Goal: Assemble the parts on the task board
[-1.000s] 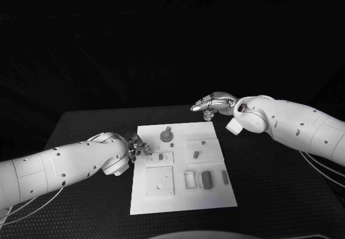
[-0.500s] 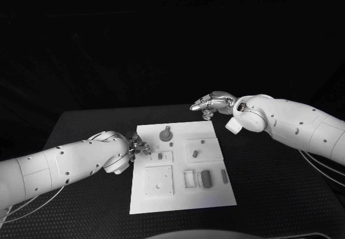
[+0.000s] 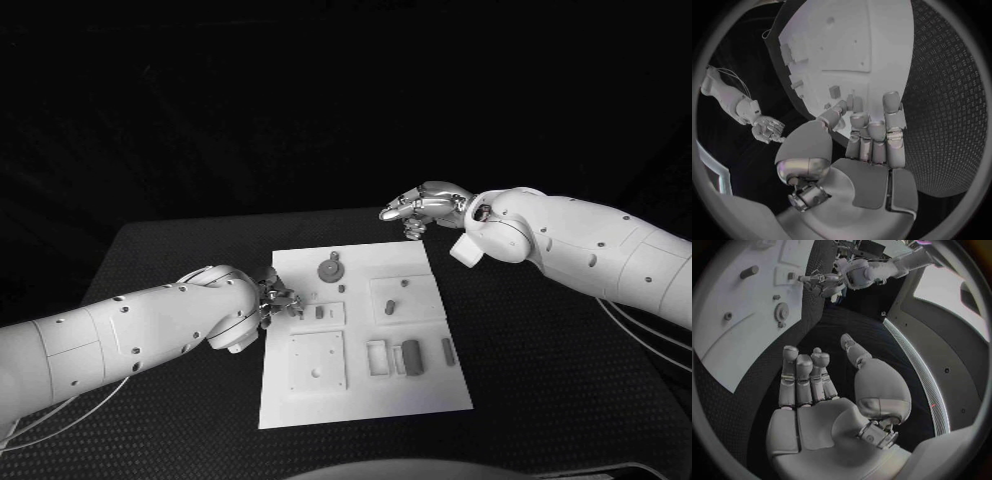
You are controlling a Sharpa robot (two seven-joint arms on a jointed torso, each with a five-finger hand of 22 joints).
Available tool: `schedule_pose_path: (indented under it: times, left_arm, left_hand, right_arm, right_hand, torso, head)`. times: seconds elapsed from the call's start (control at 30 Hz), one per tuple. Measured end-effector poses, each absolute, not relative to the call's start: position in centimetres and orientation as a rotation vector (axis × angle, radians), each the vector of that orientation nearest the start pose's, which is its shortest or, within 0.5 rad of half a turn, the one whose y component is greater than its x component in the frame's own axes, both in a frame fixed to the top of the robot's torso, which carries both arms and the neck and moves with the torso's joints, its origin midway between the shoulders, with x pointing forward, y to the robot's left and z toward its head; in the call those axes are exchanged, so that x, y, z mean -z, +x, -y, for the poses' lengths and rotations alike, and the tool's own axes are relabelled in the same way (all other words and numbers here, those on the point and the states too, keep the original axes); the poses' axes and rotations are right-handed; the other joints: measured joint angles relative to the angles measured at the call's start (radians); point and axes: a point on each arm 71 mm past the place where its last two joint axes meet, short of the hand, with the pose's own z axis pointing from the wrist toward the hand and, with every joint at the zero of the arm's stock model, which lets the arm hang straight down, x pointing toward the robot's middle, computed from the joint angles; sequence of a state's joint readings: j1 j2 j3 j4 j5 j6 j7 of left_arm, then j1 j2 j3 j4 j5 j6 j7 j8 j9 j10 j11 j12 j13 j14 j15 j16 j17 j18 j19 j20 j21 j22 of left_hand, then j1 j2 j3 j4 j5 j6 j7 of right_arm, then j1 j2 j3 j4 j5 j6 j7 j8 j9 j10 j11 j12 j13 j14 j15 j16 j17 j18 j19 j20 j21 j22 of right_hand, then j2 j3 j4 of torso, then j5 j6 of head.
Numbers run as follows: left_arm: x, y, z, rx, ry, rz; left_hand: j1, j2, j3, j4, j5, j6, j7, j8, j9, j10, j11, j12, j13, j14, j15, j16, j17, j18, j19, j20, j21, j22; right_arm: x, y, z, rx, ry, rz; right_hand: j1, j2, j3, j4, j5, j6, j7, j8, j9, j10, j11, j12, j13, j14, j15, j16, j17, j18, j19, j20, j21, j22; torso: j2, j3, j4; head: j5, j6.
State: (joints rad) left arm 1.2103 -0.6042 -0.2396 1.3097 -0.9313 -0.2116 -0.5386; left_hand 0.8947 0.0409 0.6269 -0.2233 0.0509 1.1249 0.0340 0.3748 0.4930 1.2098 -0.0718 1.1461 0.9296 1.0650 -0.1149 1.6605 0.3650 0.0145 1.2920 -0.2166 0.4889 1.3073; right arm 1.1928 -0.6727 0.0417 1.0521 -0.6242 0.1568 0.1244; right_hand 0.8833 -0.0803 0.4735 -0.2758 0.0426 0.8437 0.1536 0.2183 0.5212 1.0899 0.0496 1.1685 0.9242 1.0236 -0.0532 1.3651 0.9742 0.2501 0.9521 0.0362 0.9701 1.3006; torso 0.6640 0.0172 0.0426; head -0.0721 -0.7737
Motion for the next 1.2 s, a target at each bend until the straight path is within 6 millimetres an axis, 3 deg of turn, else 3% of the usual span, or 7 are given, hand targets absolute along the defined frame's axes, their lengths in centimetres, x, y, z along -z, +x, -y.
schedule_pose_path:
  times: [1.2]
  left_arm:
    - [29.36, 48.92, -16.94, 0.310, -0.377, -2.254]
  left_hand:
    - [-0.009, -0.001, 0.004, -0.001, -0.002, -0.006, 0.001, -0.006, 0.026, -0.005, 0.000, -0.010, 0.010, -0.002, -0.002, -0.012, 0.014, 0.000, -0.007, -0.007, 0.008, 0.001]
  right_arm:
    - [20.55, 55.67, 24.24, -1.203, 0.579, -1.944]
  right_hand:
    - [-0.004, 0.004, 0.000, 0.000, 0.000, -0.002, -0.002, 0.000, 0.000, -0.003, -0.003, 0.000, -0.001, -0.001, 0.001, 0.000, -0.001, 0.000, 0.000, 0.000, 0.000, 0.000]
  torso:
    - [0.000, -0.0004, -0.0010]
  head:
    - [-0.003, -0.008]
